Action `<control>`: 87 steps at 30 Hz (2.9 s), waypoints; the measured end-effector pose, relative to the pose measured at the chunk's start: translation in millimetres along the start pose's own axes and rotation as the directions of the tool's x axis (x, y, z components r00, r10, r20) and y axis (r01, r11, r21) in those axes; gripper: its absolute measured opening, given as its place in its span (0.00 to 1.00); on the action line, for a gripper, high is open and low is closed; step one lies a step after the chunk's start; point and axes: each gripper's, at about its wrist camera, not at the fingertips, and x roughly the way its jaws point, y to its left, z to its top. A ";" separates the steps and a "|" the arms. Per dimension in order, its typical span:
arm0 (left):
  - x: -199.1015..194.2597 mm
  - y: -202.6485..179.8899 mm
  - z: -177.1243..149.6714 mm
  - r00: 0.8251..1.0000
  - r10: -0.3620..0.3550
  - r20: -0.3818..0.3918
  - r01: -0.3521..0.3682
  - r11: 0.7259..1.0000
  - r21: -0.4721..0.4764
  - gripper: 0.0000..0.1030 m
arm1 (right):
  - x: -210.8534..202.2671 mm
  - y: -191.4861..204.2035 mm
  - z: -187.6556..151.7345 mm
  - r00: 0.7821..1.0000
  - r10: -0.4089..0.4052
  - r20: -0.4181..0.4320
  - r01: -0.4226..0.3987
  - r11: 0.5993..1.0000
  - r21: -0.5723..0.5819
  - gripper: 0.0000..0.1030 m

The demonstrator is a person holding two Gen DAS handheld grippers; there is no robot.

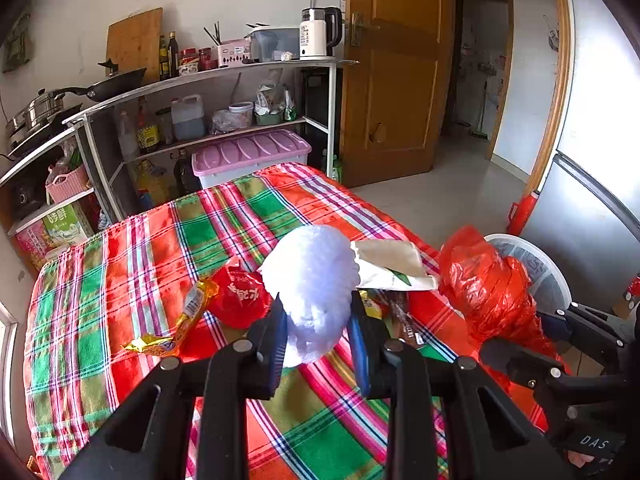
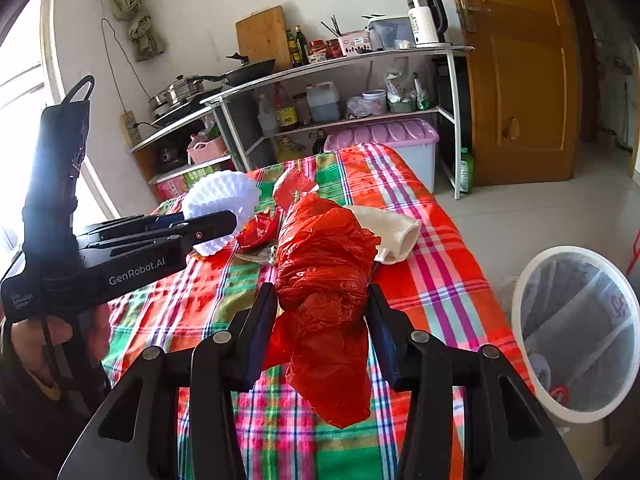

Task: Collect trash
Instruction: 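Grasp the white foam net with the left tool, then carry the foam net and red plastic bag over the white bin with both tools, then open both tools to drop the foam net and red bag into the bin, then move both tools back over the table toward the snack wrappers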

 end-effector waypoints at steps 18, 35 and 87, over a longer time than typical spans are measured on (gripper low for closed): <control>10.5 -100.2 17.5 0.990 -0.144 0.004 0.143 0.982 0.127 0.28 | -54.0 -68.2 -2.5 0.985 -0.156 0.068 0.148 0.983 0.107 0.45; 51.3 -197.8 34.4 0.954 -0.290 -0.080 0.300 0.932 0.204 0.28 | -107.0 -157.7 -21.8 0.934 -0.355 0.039 0.337 0.913 0.228 0.45; 87.9 -227.4 24.8 0.948 -0.269 -0.171 0.296 0.942 0.158 0.65 | -74.5 -225.6 -45.9 0.882 -0.452 -0.134 0.472 0.844 0.254 0.55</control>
